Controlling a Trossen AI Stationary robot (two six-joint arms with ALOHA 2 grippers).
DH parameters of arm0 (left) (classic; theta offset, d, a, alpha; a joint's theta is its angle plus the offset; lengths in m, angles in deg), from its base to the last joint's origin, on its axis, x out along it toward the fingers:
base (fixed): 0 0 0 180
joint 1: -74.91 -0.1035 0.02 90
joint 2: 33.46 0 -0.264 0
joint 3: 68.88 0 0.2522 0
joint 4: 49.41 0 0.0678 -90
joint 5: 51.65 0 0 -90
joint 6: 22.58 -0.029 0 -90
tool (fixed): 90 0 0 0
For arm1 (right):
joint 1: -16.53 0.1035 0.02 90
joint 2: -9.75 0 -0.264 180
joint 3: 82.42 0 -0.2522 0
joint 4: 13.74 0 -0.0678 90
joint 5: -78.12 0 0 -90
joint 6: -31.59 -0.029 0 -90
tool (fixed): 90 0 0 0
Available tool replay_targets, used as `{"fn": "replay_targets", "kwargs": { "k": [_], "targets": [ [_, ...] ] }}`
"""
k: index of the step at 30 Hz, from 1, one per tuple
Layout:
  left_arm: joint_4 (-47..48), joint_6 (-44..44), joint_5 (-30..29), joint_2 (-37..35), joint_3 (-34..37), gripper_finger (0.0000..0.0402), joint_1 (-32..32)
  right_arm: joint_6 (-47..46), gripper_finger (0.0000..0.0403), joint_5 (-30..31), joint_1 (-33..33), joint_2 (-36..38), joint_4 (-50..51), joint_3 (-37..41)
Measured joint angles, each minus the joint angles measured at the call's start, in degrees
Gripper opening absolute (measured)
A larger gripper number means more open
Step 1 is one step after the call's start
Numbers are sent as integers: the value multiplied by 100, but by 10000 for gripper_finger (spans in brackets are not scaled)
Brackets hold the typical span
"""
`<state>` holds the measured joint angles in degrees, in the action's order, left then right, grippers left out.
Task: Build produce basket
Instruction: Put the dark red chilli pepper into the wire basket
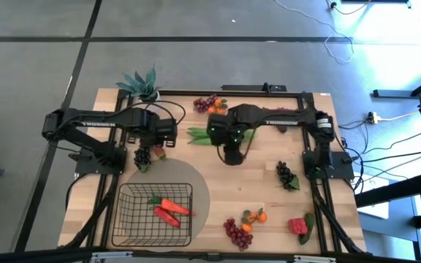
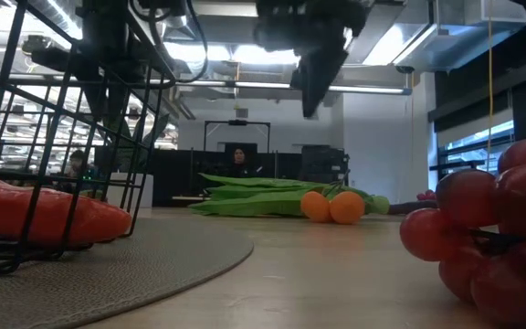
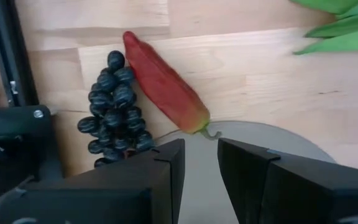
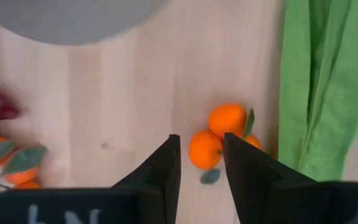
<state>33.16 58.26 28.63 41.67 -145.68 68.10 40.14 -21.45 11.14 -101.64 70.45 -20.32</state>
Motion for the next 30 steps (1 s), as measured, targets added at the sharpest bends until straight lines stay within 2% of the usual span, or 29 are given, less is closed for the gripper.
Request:
{"fn": "replay_targets", "kwargs": {
  "k": [4, 7, 12, 18, 24, 30],
  "targets": [
    [-103, 0, 0, -2, 0, 85, 0, 160, 108, -453, -2, 369, -577, 2],
    [-95, 0, -2, -2, 0, 85, 0, 252, 108, -569, -1, 595, -899, 73],
    [-97, 0, -2, -2, 0, 85, 0, 253, 108, -832, -18, 833, -1422, 645],
    [-100, 0, 19, -2, 0, 85, 0, 398, 108, -814, -62, 905, -1710, 748],
    [-111, -4, 519, -2, 0, 85, 2, 392, 108, -808, -72, 903, -1715, 734],
    [-87, -172, 518, -2, 0, 85, 0, 383, 108, -808, -72, 903, -1713, 734]
  ]
}}
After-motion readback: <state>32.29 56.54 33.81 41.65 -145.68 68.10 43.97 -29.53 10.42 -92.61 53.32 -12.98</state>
